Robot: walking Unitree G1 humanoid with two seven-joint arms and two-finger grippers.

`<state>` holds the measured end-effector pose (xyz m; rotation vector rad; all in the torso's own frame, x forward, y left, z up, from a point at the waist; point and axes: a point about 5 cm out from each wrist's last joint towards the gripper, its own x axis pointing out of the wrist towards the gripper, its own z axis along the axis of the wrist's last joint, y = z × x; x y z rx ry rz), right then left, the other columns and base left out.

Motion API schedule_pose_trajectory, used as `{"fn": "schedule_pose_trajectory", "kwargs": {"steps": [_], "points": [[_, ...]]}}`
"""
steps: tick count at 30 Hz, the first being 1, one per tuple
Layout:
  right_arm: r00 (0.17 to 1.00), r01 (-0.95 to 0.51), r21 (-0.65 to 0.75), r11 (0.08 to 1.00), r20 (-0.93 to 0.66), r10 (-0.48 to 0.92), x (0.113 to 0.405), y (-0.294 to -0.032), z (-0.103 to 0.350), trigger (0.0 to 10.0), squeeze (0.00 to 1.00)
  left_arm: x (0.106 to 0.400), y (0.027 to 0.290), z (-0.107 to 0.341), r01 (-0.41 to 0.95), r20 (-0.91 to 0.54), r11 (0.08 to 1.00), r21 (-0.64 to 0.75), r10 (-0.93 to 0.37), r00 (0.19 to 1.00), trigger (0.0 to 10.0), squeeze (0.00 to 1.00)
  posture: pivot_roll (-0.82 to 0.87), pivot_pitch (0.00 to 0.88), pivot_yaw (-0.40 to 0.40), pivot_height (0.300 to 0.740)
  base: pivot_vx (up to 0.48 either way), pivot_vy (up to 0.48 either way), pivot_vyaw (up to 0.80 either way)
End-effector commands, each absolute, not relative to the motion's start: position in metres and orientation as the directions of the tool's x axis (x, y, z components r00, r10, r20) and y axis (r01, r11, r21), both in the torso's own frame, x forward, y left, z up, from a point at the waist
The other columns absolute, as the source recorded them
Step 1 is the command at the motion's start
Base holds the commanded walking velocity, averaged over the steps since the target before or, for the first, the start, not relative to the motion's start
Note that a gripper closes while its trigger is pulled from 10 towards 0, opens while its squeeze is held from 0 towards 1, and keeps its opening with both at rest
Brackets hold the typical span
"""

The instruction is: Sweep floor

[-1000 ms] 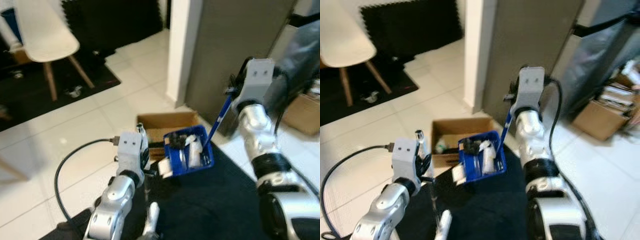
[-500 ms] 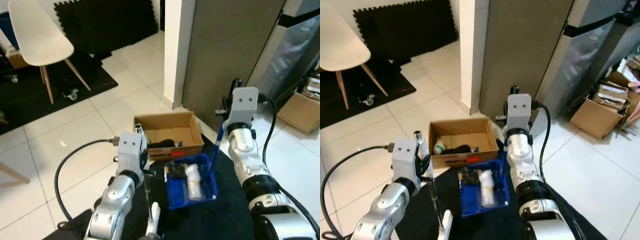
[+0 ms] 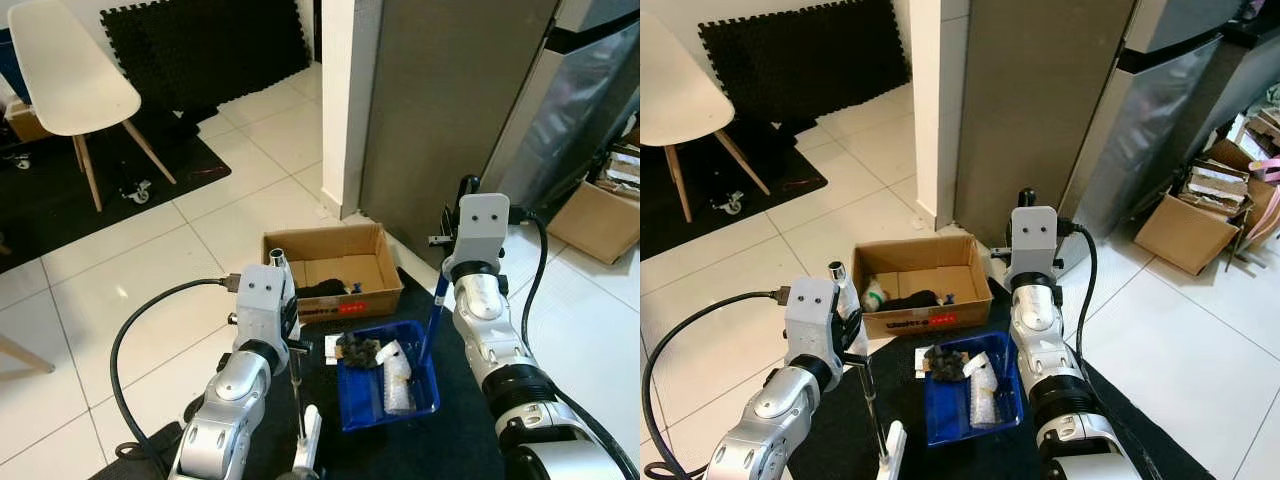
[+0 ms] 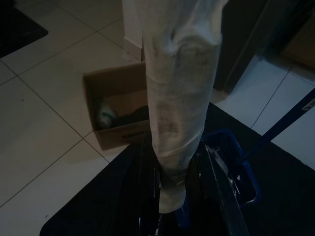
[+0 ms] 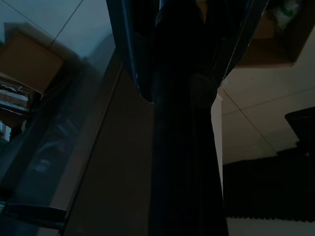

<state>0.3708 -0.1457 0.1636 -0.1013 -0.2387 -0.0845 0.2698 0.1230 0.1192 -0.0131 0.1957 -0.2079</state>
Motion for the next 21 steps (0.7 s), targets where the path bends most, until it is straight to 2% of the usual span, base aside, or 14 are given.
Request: {"fn": "schedule_pose_trajectory", "kwargs": {"steps": [1,5,9,16,21], "points": [[0.961,0.095,-0.093,0.991,0.268,-0.067,0.369,-0.144,0.164,10.0,0.0,0.269,0.119,0.118,0.201,-0.178,0.978,-0.051,-0.207,0.962,10.0,0.0,0.12,0.136,-0.018,0.74,0.0,0.0,0.0],[0.963,0.091,-0.087,0.992,0.263,-0.065,0.366,-0.142,0.16,10.0,0.0,0.269,0.12,0.118,0.19,-0.18,0.98,-0.055,-0.197,0.964,10.0,0.0,0.12,0.136,-0.018,0.74,0.0,0.0,0.0],[0.966,0.117,-0.023,0.993,0.235,-0.108,0.366,-0.142,0.156,10.0,0.0,0.27,0.12,0.117,0.191,-0.179,0.98,-0.055,-0.198,0.964,10.0,0.0,0.12,0.131,-0.022,0.74,0.0,0.0,0.0],[0.976,0.171,-0.043,0.984,0.142,-0.164,0.372,-0.151,0.15,10.0,0.0,0.271,0.118,0.117,0.192,-0.176,0.98,-0.056,-0.199,0.964,10.0,0.0,0.11,0.123,-0.028,0.74,0.0,0.0,0.0],[0.981,0.148,-0.07,0.987,0.139,-0.137,0.38,-0.154,0.164,10.0,0.0,0.271,0.117,0.117,0.193,-0.172,0.979,-0.057,-0.2,0.964,10.0,0.0,0.11,0.119,-0.031,0.74,0.0,0.0,0.0]]}}
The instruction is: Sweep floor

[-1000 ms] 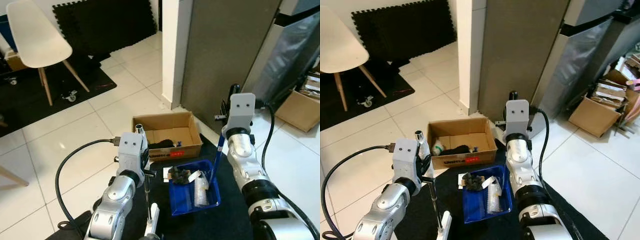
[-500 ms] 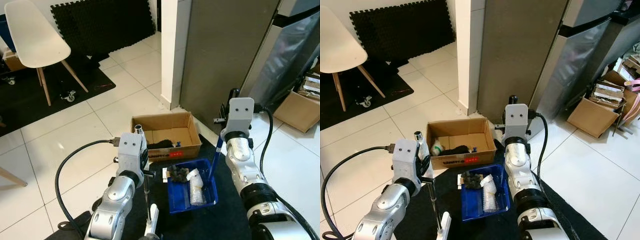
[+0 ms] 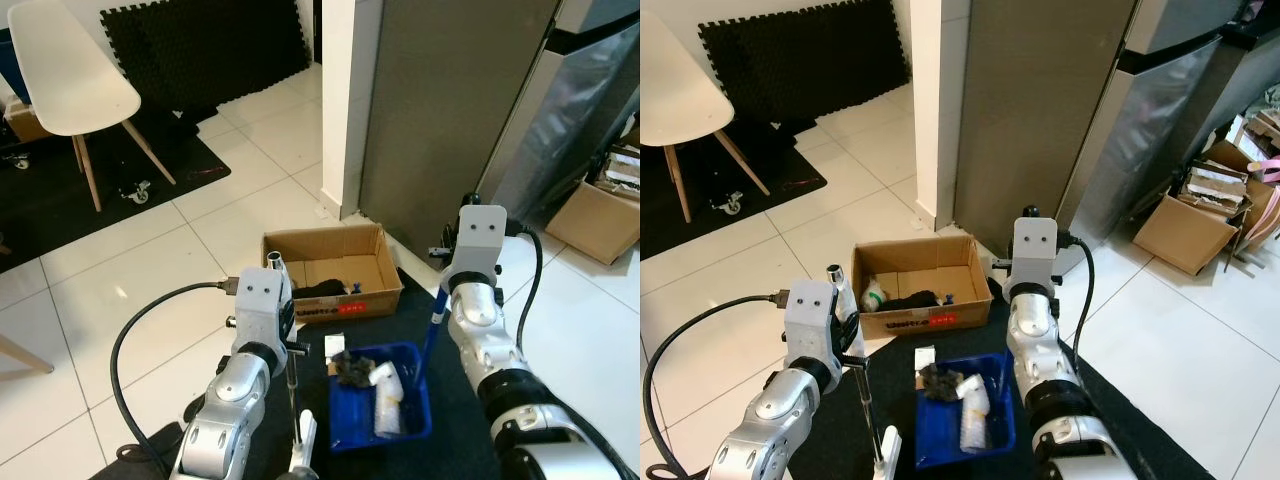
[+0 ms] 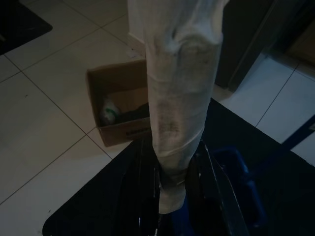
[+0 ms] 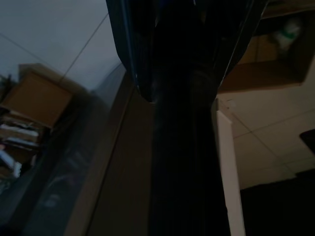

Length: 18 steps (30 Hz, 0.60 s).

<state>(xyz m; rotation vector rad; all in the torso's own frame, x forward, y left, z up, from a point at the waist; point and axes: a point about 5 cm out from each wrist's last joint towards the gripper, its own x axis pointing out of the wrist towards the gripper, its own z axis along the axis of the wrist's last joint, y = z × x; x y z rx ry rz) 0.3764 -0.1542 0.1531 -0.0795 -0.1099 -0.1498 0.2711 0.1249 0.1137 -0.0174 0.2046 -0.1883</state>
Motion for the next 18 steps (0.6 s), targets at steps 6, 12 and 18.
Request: {"fn": "schedule_pose_trajectory", "kwargs": {"steps": [6,12,18], "points": [[0.983,0.1,-0.029,0.995,0.155,-0.095,0.386,-0.154,0.183,10.0,0.0,0.273,0.117,0.119,0.189,-0.163,0.98,-0.059,-0.196,0.967,10.0,0.0,0.11,0.119,-0.034,0.74,0.0,0.0,0.0],[0.966,0.091,0.046,0.995,0.238,-0.1,0.394,-0.15,0.22,10.0,0.0,0.273,0.116,0.118,0.193,-0.163,0.979,-0.06,-0.2,0.966,10.0,0.0,0.11,0.121,-0.03,0.74,0.0,0.0,0.0],[0.942,0.123,0.121,0.985,0.298,-0.154,0.402,-0.159,0.257,10.0,0.0,0.274,0.115,0.118,0.196,-0.163,0.979,-0.061,-0.204,0.965,10.0,0.0,0.11,0.123,-0.031,0.74,0.0,0.0,0.0]]}}
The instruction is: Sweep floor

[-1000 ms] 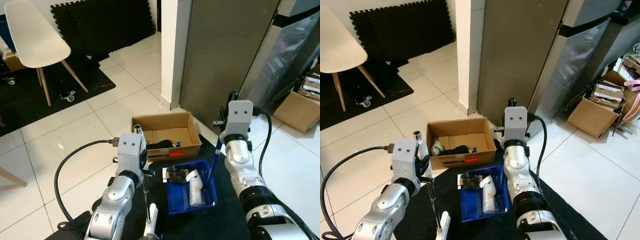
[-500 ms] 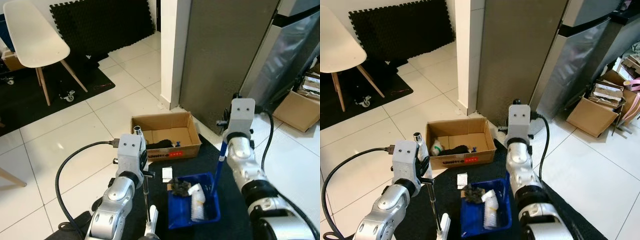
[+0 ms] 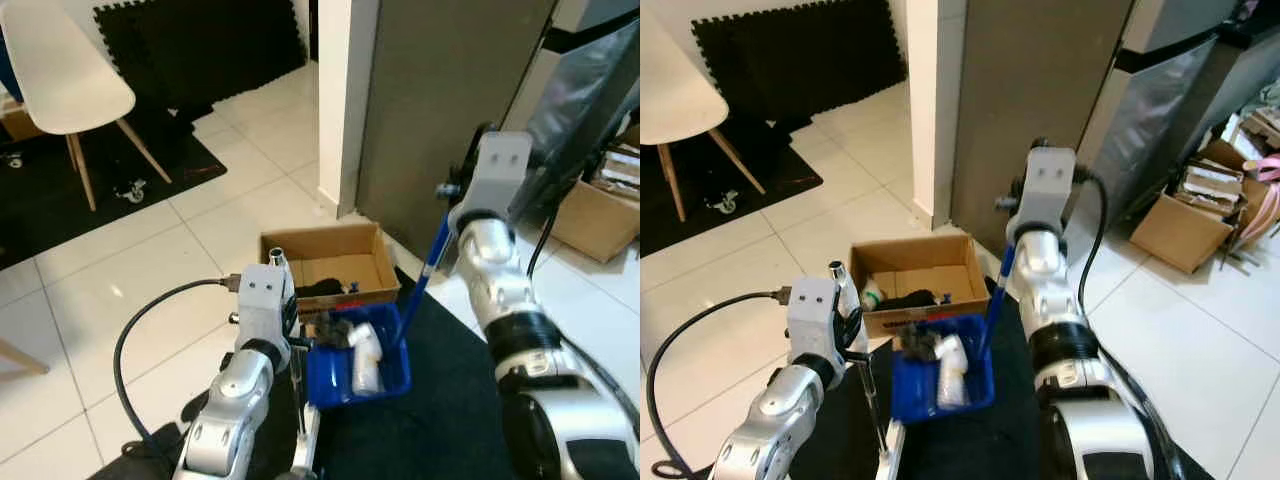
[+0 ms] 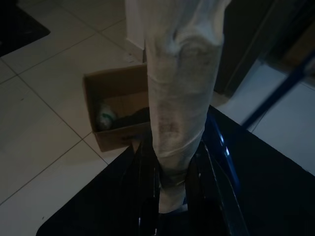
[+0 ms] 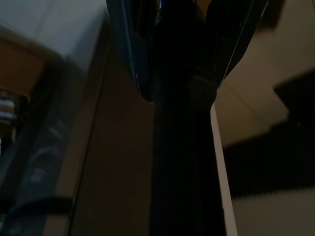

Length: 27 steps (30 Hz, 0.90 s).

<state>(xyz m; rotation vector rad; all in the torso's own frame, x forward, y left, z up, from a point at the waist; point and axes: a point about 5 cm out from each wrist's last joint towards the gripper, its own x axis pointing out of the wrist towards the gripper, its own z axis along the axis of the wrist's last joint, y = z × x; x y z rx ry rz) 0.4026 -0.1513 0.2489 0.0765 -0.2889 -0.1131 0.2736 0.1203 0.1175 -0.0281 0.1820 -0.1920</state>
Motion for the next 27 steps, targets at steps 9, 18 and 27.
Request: {"fn": "schedule_pose_trajectory", "kwargs": {"steps": [9,18,27], "points": [[0.944,0.2,0.252,0.947,0.209,-0.255,0.411,-0.172,0.269,10.0,0.0,0.273,0.116,0.118,0.189,-0.16,0.98,-0.061,-0.197,0.967,10.0,0.0,0.12,0.122,-0.039,0.74,0.0,0.0,0.0],[0.921,0.272,0.318,0.908,0.187,-0.341,0.409,-0.176,0.262,10.0,0.0,0.273,0.115,0.119,0.192,-0.159,0.979,-0.061,-0.2,0.967,10.0,0.0,0.12,0.122,-0.038,0.74,0.0,0.0,0.0],[0.917,0.291,0.268,0.919,0.197,-0.348,0.408,-0.177,0.258,10.0,0.0,0.273,0.113,0.12,0.202,-0.154,0.978,-0.056,-0.208,0.966,10.0,0.0,0.12,0.124,-0.037,0.74,0.0,0.0,0.0]]}}
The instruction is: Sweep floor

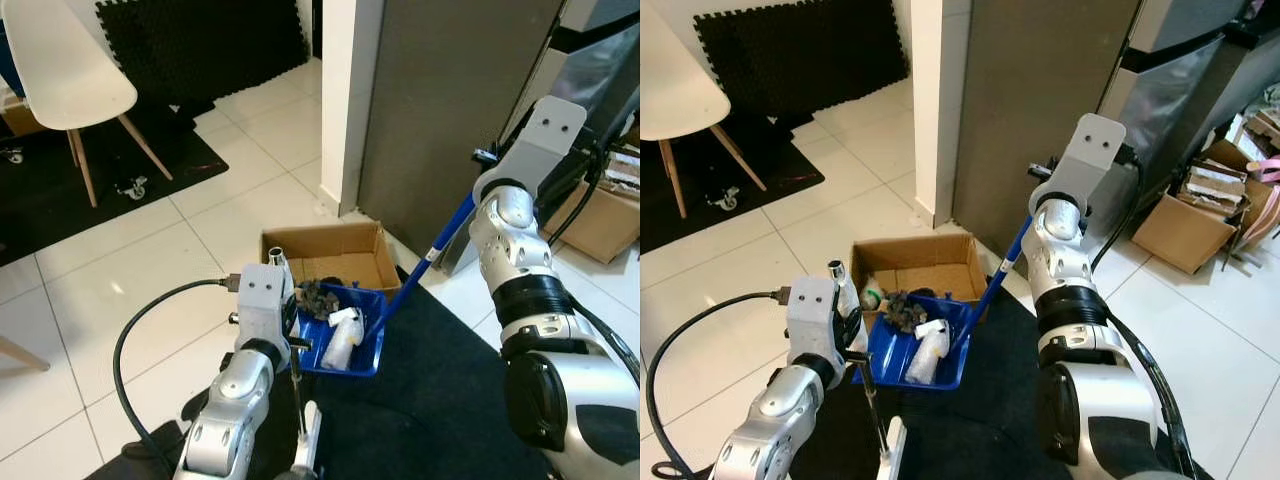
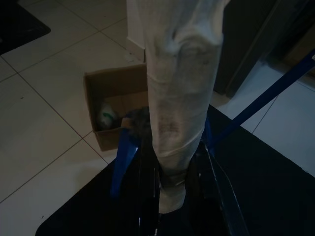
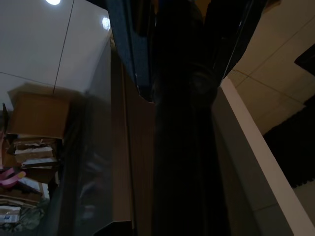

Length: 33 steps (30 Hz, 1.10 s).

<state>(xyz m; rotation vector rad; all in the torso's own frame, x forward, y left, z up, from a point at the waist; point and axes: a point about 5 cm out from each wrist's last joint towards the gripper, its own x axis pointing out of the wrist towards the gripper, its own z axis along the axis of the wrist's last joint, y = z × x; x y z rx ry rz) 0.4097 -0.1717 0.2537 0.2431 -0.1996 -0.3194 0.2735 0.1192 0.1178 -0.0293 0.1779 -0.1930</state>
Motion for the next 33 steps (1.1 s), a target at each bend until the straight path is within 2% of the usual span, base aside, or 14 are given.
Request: {"fn": "schedule_pose_trajectory", "kwargs": {"steps": [1,12,33], "points": [[0.919,0.286,0.261,0.922,0.199,-0.342,0.4077,-0.177,0.2573,10.0,0.0,0.2727,0.1129,0.1197,0.204,-0.153,0.977,-0.054,-0.21,0.966,10.0,0.0,0.12,0.124,-0.037,0.74,0.0,0.0,0.0],[0.93,0.227,0.156,0.961,0.258,-0.261,0.4053,-0.1686,0.2511,10.0,0.0,0.2731,0.1119,0.1231,0.212,-0.134,0.976,-0.055,-0.218,0.967,10.0,0.0,0.12,0.124,-0.038,0.74,0.0,0.0,0.0],[0.918,0.242,0.171,0.955,0.279,-0.282,0.4048,-0.1719,0.2524,10.0,0.0,0.2731,0.1132,0.1204,0.196,-0.149,0.979,-0.05,-0.201,0.968,10.0,0.0,0.12,0.125,-0.041,0.74,0.0,0.0,0.0]]}}
